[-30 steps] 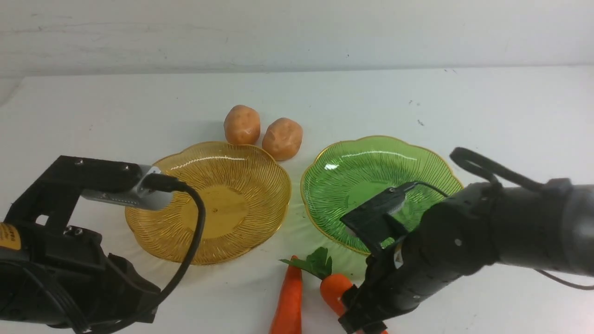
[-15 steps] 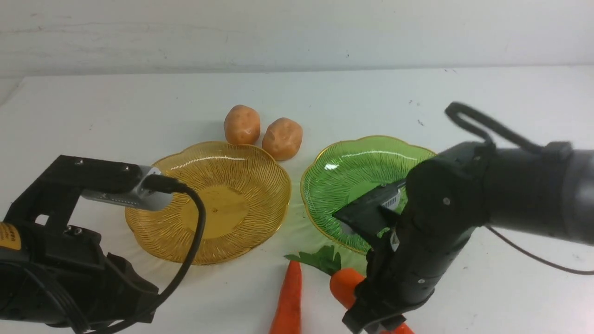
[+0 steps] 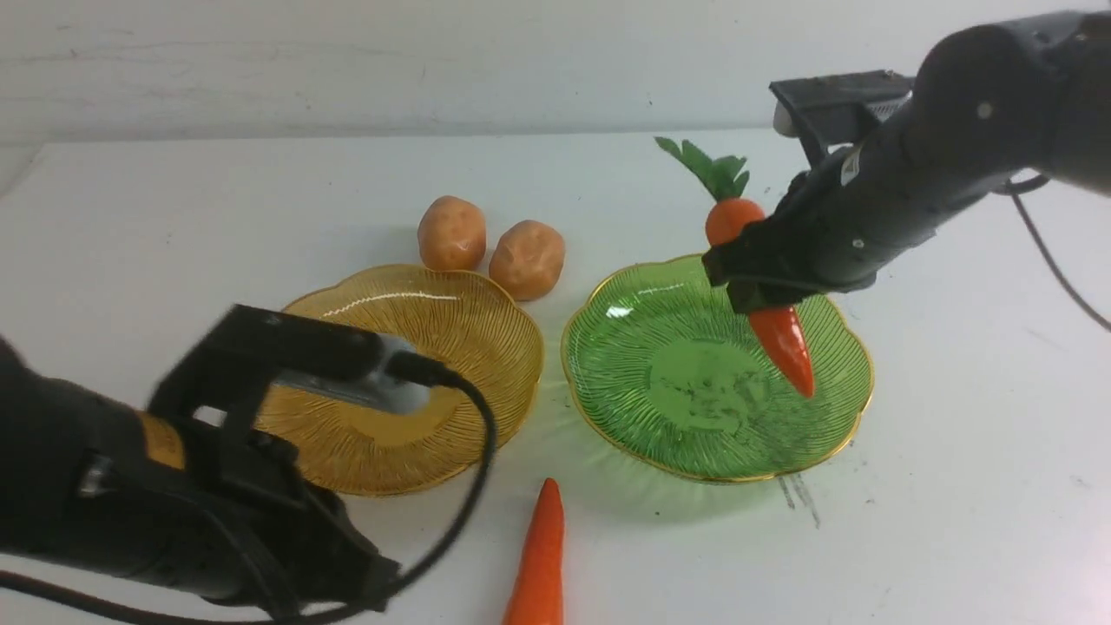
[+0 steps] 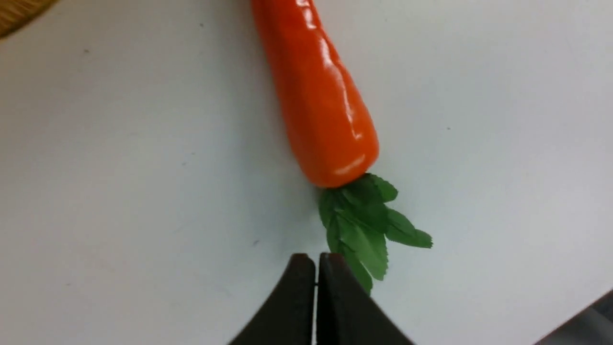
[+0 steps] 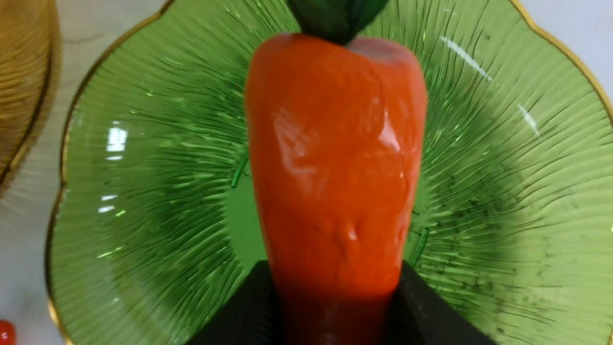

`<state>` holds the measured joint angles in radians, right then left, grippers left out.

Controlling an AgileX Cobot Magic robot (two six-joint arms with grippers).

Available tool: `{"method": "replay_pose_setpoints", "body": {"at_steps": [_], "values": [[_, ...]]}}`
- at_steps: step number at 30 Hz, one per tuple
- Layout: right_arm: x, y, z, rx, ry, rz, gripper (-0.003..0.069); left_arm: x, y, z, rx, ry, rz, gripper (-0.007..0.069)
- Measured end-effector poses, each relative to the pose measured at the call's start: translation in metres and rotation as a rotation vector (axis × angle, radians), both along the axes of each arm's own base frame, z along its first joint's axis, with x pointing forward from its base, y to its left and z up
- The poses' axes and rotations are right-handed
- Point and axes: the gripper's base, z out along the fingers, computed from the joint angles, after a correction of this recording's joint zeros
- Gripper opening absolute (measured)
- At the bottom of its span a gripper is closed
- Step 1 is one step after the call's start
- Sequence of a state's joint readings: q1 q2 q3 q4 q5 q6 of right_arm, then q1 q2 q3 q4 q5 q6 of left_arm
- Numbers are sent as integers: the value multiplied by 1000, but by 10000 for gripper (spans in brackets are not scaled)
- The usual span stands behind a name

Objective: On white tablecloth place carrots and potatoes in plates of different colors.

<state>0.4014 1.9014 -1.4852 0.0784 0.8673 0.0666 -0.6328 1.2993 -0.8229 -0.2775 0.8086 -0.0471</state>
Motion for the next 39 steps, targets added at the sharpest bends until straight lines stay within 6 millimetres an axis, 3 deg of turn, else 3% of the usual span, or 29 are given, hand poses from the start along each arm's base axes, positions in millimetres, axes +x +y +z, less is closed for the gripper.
{"method": "replay_pose_setpoints", "body": {"at_steps": [3, 7, 11, 14, 16, 19, 22, 23, 25, 27, 29, 32, 33, 35, 39], "values": [[8, 1, -19, -34, 13, -6, 305, 8, -24, -4, 33, 9, -34, -3], [10, -3, -32, -93, 45, -39, 474, 23, -46, -4, 85, 21, -65, 8], [5, -9, -22, -191, 138, 7, 528, 35, -58, -20, 163, 91, -73, 131], [-7, -15, 9, -233, 171, 58, 418, 43, -64, -32, 192, 113, -76, 278], [-16, -19, 36, -221, 126, 65, 279, 49, -70, -42, 205, 128, -71, 405], [-44, -30, 98, -157, -10, 55, 56, 57, -77, -61, 227, 155, -66, 520], [-78, -40, 147, -72, -120, 53, -5, 60, -79, -78, 256, 190, -48, 523], [-95, -46, 167, -37, -171, 53, -11, 61, -80, -83, 269, 201, -41, 487], [-115, -55, 190, -11, -237, 50, -15, 62, -79, -85, 289, 197, -46, 355], [-133, -62, 208, 11, -293, 46, -15, 64, -78, -80, 305, 190, -55, 274], [-155, -72, 225, 35, -355, 43, -15, 66, -80, -67, 295, 175, -59, 268], [-179, -82, 242, 59, -415, 39, -15, 71, -86, -29, 217, 89, -54, 265], [-185, -84, 245, 65, -430, 38, -15, 75, -90, -7, 162, 27, -50, 265], [-195, -89, 251, 75, -455, 37, -15, 85, -97, 16, 85, -71, -39, 263], [-201, -91, 254, 84, -467, 32, -15, 115, -112, 30, -14, -148, 64, 263]]}}
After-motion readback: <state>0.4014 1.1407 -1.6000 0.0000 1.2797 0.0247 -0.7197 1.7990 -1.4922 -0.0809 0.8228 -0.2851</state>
